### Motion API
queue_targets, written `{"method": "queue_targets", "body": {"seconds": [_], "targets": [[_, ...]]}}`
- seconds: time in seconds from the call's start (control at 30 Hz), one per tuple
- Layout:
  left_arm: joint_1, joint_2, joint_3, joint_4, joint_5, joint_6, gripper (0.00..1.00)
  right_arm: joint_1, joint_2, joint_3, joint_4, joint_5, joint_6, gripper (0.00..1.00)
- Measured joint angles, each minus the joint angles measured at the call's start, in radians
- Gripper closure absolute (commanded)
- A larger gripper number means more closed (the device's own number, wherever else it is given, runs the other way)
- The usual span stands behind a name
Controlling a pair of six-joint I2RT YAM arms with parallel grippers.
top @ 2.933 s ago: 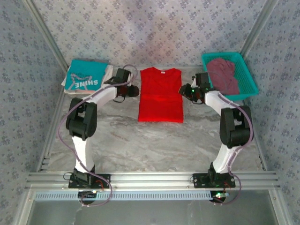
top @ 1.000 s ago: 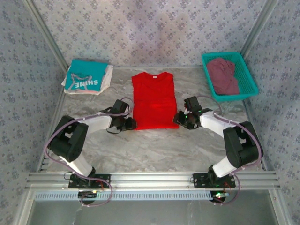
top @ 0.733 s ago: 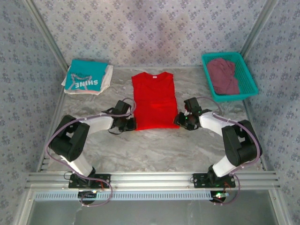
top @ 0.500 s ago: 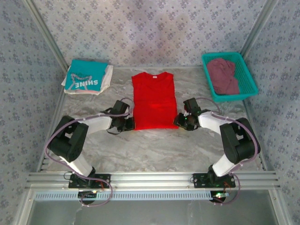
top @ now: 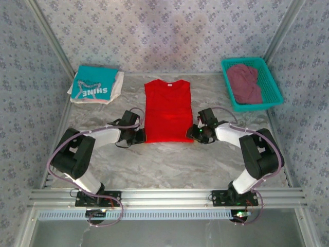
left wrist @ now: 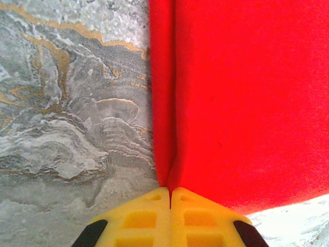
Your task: Fold and stack the t-shirts
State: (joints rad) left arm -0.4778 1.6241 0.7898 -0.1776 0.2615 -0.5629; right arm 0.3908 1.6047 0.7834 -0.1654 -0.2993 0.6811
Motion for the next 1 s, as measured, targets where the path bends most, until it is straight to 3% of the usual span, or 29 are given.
{"method": "queue_targets", "body": {"seconds": [0.23,0.37,0.67,1.0], "targets": [[0.0,-0.005,-0.008,0.009,-0.002,-0.004,1.0,0.011,0.013,-0.016,0.016,-0.011,0.026,0.84],[0.0,-0.033,-0.034,0.017,-0.019,-0.008,1.0,0.011,0.008,-0.017,0.015,-0.011,0.03,0.98],[-0.004,-0.132,-0.136,0.021,-0.01,-0.021,1.0,0.018,-0.09,-0.101,0.01,-0.031,0.038,1.0],[-0.166,-0.433,-0.276,-0.088,-0.024,-0.131,1.0,0.103,-0.392,-0.274,-0.077,-0.044,0.113,1.0]]}}
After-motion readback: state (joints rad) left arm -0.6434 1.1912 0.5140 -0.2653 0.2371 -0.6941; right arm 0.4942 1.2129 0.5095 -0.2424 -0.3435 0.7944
